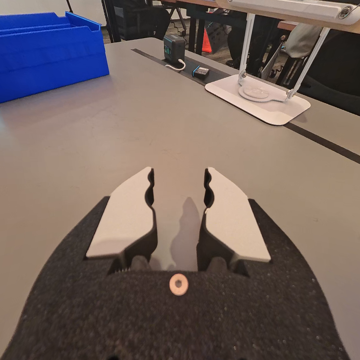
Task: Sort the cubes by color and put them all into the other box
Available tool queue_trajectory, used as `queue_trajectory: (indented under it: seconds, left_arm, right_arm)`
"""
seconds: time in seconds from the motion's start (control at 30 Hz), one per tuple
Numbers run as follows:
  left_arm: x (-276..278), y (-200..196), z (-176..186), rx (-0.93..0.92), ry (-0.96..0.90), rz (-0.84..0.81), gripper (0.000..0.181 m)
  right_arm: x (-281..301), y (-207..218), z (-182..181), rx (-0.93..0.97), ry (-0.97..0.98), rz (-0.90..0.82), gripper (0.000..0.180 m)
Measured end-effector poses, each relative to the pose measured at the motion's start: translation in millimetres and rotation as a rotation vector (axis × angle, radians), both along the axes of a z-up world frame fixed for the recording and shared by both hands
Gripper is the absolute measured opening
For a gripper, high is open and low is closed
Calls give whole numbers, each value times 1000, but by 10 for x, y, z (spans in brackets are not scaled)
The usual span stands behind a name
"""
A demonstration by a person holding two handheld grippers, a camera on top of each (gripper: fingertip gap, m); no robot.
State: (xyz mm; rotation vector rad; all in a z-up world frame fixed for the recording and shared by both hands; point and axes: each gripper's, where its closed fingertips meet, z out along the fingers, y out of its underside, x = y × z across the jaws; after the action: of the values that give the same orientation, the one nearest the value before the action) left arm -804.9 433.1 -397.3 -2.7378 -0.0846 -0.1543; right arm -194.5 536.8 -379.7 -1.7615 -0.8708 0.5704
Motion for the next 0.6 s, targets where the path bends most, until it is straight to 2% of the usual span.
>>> queue_trajectory:
  seconds: [0.6]
  left_arm:
    - [-261,-30,1,-32,44,-21,5]
  right_arm:
    - [6,2,-15,-8,-2,2,46]
